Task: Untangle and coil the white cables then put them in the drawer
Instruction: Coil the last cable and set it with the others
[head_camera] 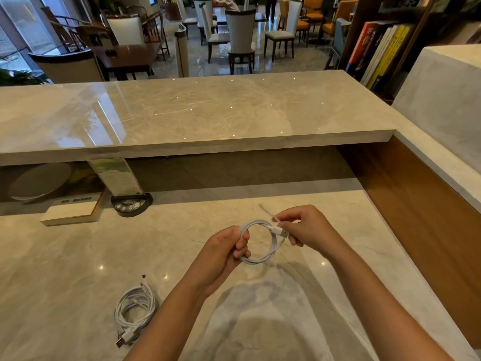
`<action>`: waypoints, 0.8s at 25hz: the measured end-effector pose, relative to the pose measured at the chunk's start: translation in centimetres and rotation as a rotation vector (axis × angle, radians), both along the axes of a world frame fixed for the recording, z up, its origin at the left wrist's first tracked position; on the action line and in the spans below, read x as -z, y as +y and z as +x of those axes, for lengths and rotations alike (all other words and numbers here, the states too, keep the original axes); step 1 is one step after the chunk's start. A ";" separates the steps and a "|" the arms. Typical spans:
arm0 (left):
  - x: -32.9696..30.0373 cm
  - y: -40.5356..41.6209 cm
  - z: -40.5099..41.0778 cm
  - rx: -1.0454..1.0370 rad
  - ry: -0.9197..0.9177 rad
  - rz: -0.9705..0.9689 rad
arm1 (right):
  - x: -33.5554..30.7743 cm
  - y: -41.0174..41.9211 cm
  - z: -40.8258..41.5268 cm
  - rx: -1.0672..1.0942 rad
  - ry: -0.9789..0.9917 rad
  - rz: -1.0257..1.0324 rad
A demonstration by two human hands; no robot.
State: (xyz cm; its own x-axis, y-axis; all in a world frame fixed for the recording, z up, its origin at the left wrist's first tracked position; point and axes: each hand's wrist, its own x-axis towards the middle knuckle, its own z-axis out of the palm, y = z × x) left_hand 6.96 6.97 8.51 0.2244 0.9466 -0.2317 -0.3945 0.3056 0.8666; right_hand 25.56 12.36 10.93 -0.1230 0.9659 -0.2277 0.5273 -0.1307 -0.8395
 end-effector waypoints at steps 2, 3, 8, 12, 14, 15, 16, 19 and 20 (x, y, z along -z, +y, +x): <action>-0.6 0.0 -0.5 0.071 0.040 0.010 | -1.5 0.6 0.3 -0.331 -0.125 -0.087; -0.8 -0.1 -0.7 0.100 0.045 0.003 | -2.2 0.9 0.5 -0.461 -0.141 -0.113; -0.8 -0.3 -1.0 0.097 -0.001 -0.073 | -3.3 1.3 0.1 -0.636 -0.041 -0.089; -0.3 -0.1 -1.0 0.049 0.085 -0.109 | -2.9 0.8 -1.3 -0.510 -0.049 -0.067; -0.3 0.0 -1.0 0.032 0.115 -0.115 | -3.1 0.2 -2.1 -0.511 -0.189 0.012; -0.3 0.0 -1.0 0.031 0.123 -0.115 | -3.1 -0.2 -2.5 -0.534 -0.309 0.113; -0.4 0.0 -0.9 0.035 0.128 -0.114 | -3.2 -0.6 -2.8 -0.564 -0.432 0.238; -0.6 0.0 -0.8 0.048 0.178 -0.104 | -2.8 -1.2 -3.4 -0.684 -0.677 0.540; -0.6 0.0 -0.7 0.048 0.196 -0.105 | -2.5 -1.3 -3.4 -0.710 -0.684 0.573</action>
State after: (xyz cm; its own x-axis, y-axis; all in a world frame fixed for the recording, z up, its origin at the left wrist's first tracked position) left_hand 6.22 6.98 9.13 0.2101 0.9043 -0.3715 -0.2047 0.4122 0.8878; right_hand 22.16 11.11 13.39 -0.7028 0.7114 -0.0054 0.6994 0.6896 -0.1878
